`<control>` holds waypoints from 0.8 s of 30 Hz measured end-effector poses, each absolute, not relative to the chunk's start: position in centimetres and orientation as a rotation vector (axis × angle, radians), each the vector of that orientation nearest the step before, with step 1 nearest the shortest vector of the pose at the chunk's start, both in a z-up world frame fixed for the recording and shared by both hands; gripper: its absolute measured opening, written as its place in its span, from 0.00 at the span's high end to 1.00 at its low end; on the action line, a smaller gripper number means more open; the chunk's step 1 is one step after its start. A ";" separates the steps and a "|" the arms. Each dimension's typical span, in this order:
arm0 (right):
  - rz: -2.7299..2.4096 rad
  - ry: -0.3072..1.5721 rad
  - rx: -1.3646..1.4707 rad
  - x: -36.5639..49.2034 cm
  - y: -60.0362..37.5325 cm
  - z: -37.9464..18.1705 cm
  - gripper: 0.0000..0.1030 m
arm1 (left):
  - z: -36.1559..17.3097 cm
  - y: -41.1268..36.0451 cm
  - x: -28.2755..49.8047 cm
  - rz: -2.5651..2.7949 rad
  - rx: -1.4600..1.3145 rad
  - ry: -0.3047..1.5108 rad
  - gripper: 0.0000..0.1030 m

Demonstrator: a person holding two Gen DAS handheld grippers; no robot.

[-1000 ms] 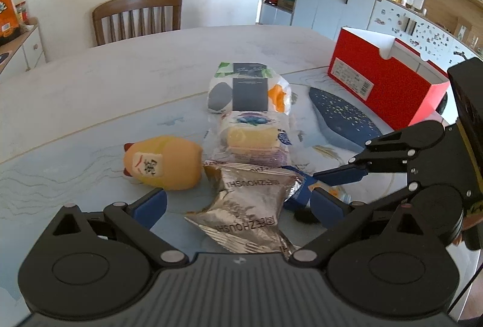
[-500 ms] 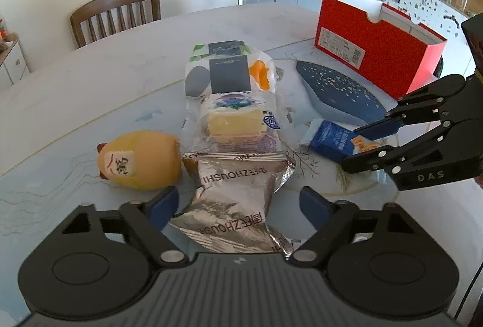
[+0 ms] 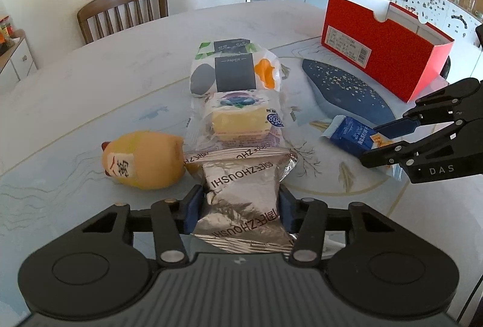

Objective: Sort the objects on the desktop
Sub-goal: 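Carry the silver foil bag and blue cracker packet with both grippers into the red box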

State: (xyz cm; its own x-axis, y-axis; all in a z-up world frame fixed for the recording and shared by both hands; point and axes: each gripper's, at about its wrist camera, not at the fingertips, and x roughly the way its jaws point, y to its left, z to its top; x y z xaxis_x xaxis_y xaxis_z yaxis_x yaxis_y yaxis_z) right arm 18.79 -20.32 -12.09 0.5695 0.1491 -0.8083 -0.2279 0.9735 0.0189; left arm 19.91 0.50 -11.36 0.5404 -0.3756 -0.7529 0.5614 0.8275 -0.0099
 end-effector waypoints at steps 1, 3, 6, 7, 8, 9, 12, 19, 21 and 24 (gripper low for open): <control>0.216 0.940 -0.087 18.7 -20.4 -12.1 0.65 | -11.3 0.5 19.8 -0.559 0.238 0.831 0.52; 0.207 0.937 -0.076 18.5 -20.8 -11.9 0.65 | -11.2 0.7 19.7 -0.553 0.215 0.838 0.52; 0.196 0.926 -0.057 18.1 -21.2 -11.4 0.65 | -10.8 1.1 19.4 -0.543 0.171 0.848 0.52; 0.193 0.922 -0.052 18.0 -21.4 -11.1 0.65 | -10.6 1.2 19.2 -0.541 0.161 0.848 0.52; 0.190 0.916 -0.045 17.8 -21.5 -10.9 0.65 | -10.3 1.2 19.1 -0.539 0.155 0.844 0.52; 0.188 0.911 -0.037 17.7 -21.7 -10.5 0.65 | -10.1 1.3 18.9 -0.537 0.150 0.841 0.52; 0.185 0.897 -0.017 17.4 -22.1 -9.7 0.65 | -9.2 1.4 18.5 -0.533 0.128 0.830 0.52; 0.174 0.850 0.021 16.5 -23.2 -7.5 0.65 | -6.8 0.5 17.4 -0.534 0.086 0.783 0.52; 0.171 0.831 0.030 16.2 -23.5 -6.9 0.65 | -6.2 0.0 17.2 -0.534 0.077 0.770 0.52; 0.167 0.802 0.036 15.8 -24.0 -6.0 0.65 | -5.2 -1.0 16.7 -0.532 0.079 0.740 0.52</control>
State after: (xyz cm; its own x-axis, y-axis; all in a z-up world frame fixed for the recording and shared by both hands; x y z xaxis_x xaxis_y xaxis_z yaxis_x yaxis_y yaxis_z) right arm 15.84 -24.02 -5.96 0.6828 0.1623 -0.7124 -0.1353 0.9862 0.0951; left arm 16.73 -0.97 -5.21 0.6126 -0.4339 -0.6607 0.4882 0.8651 -0.1154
